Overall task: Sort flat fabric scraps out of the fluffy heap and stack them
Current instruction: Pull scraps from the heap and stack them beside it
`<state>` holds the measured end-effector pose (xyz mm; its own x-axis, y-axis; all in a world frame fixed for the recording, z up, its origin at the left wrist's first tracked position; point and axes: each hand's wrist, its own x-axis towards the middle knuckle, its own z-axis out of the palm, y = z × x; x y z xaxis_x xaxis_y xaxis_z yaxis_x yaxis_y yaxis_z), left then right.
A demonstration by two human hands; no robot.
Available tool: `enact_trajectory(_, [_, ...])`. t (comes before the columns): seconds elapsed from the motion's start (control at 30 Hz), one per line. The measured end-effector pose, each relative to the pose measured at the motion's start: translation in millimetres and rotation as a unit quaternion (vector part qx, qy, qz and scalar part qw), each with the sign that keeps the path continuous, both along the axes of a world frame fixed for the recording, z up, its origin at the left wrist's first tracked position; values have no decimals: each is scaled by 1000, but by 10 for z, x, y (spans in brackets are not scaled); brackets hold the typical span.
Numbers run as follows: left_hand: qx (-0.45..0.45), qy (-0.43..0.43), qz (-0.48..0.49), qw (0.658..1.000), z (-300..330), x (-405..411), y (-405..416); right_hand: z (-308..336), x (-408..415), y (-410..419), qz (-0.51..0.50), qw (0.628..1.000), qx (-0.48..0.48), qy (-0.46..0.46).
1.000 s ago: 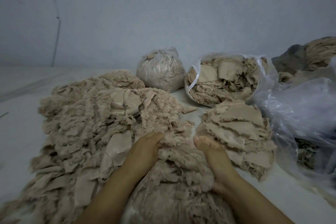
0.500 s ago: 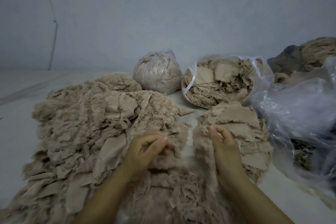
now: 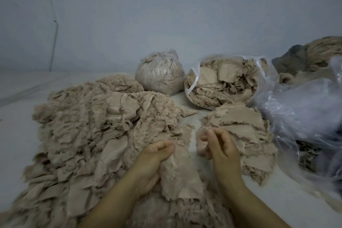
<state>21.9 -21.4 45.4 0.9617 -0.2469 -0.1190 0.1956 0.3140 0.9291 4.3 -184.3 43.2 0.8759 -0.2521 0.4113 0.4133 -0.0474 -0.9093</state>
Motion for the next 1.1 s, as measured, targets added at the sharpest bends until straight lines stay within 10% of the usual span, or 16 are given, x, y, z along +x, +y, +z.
enact_trajectory(0.17, [79, -134, 53, 986, 0, -33, -31, -69, -30, 95, 176, 971, -14, 158])
enact_trajectory(0.4, [189, -142, 45, 971, -86, -16, -20, -92, -5, 116, 80, 988, 62, 118])
enact_trajectory(0.83, [34, -58, 32, 997, -26, 26, 30, -162, 5, 93, 22, 998, -13, 56])
enact_trajectory(1.1, [170, -156, 98, 968, -55, 47, 10, -131, 56, 36, -8, 993, 80, 81])
